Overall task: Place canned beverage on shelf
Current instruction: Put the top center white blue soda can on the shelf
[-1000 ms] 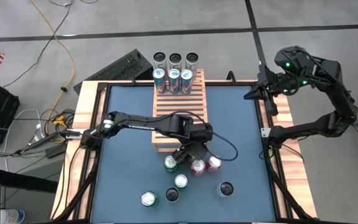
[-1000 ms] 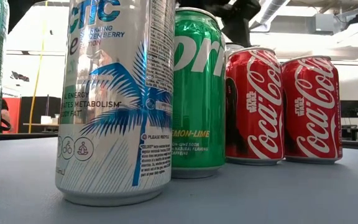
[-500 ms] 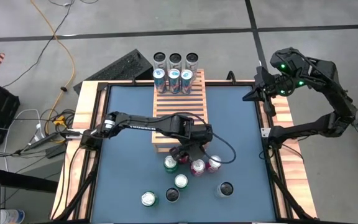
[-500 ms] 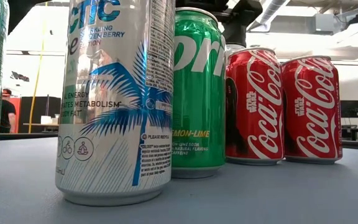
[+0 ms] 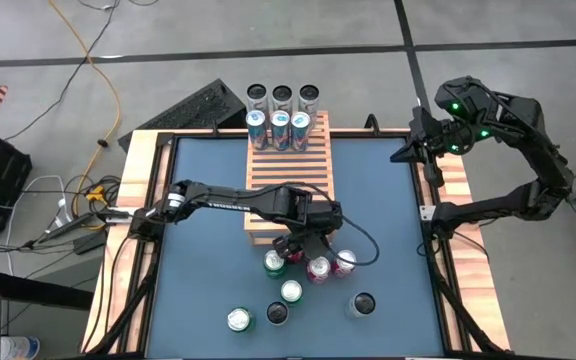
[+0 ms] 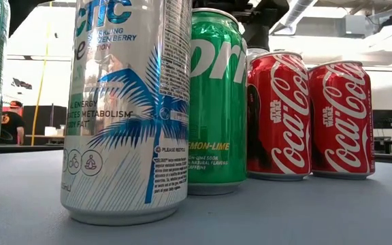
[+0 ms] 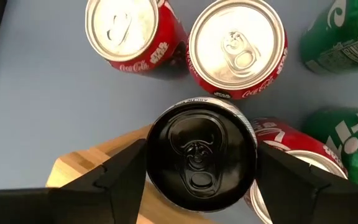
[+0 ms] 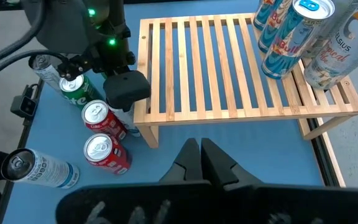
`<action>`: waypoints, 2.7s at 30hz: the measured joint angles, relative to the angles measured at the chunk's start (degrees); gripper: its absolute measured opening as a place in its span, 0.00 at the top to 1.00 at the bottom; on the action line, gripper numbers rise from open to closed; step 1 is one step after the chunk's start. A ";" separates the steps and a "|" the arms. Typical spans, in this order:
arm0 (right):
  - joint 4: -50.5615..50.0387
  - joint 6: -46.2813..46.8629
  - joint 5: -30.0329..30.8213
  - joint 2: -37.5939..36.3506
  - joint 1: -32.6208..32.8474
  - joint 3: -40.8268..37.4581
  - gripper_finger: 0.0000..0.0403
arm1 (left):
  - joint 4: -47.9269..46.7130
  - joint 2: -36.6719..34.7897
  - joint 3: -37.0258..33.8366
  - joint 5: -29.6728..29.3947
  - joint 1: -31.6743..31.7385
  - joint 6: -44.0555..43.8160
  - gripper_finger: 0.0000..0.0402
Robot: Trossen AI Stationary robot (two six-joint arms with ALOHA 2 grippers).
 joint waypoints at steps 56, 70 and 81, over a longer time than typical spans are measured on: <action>2.53 -3.03 1.11 0.11 -0.30 0.04 1.00 | -1.85 -15.29 6.72 -13.25 -3.07 -14.65 0.39; 7.01 -3.98 1.84 2.06 -1.36 0.04 1.00 | -11.95 -23.16 6.78 -16.44 4.93 -18.91 0.39; 10.81 -4.53 1.73 8.08 -4.11 0.04 1.00 | -21.45 -23.19 6.78 -16.14 13.68 -8.42 0.39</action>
